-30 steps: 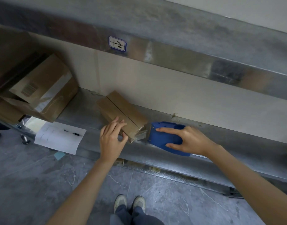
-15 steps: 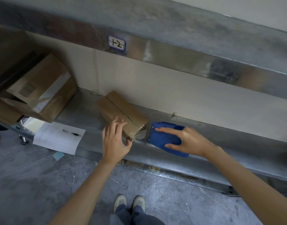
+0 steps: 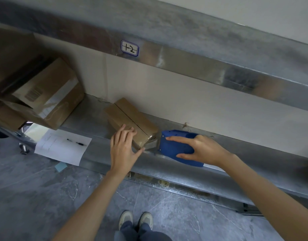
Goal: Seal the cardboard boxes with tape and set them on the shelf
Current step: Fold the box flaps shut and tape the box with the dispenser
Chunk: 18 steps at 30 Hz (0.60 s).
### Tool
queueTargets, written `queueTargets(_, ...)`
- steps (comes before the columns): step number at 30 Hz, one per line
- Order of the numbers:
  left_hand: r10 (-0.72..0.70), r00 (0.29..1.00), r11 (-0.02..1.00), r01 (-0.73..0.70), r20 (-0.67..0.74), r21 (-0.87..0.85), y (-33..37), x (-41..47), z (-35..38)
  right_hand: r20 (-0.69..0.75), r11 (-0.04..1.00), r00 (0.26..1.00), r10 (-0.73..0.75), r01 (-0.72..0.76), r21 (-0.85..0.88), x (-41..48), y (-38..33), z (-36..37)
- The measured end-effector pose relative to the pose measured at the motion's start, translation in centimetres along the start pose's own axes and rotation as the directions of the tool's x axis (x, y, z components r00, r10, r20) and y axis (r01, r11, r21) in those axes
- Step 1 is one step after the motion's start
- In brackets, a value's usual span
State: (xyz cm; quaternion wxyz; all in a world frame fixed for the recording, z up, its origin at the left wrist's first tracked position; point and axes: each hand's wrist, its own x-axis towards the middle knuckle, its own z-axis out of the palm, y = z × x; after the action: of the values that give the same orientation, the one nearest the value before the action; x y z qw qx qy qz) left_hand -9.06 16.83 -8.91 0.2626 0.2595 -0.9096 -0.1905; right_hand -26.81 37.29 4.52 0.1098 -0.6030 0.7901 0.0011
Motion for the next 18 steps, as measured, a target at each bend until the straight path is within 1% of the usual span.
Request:
queueTargets(3,0.009,1.0,0.997,-0.009,0.01,-0.075,-1.2,-0.2,-1.0,0.012,0.998,0.998,-0.058,0.058,-0.013,0.6,-0.9,-0.5)
queueTargets(6,0.033,0.998,0.968,-0.017,0.062,-0.249,-3.4,-0.3,-2.1,0.017,0.992,0.992,-0.128,0.128,-0.019,2.0,-2.4,-0.5)
queueTargets(8,0.045,0.994,0.947,-0.009,0.104,-0.322,-4.5,-0.1,-2.7,0.008,0.986,0.986,-0.164,0.164,-0.029,3.2,-3.0,-0.3)
queueTargets(10,0.045,0.992,0.941,-0.003,0.116,-0.339,-5.0,0.0,-2.9,-0.006,0.982,0.983,-0.183,0.183,-0.043,4.2,-3.3,-0.3)
queueTargets(12,0.022,0.995,0.932,0.015,0.1,-0.361,-4.8,0.1,-2.8,-0.012,0.982,0.983,-0.184,0.183,-0.056,4.8,-3.2,-0.3)
queueTargets(15,-0.001,0.997,0.918,0.029,0.071,-0.397,-4.6,0.0,-2.4,0.015,0.981,0.984,-0.177,0.177,-0.073,5.5,-2.5,-0.1)
queueTargets(18,-0.007,0.997,0.915,0.036,0.072,-0.402,-4.8,-0.1,-2.5,0.027,0.978,0.98,-0.198,0.199,-0.066,5.6,-1.5,0.0)
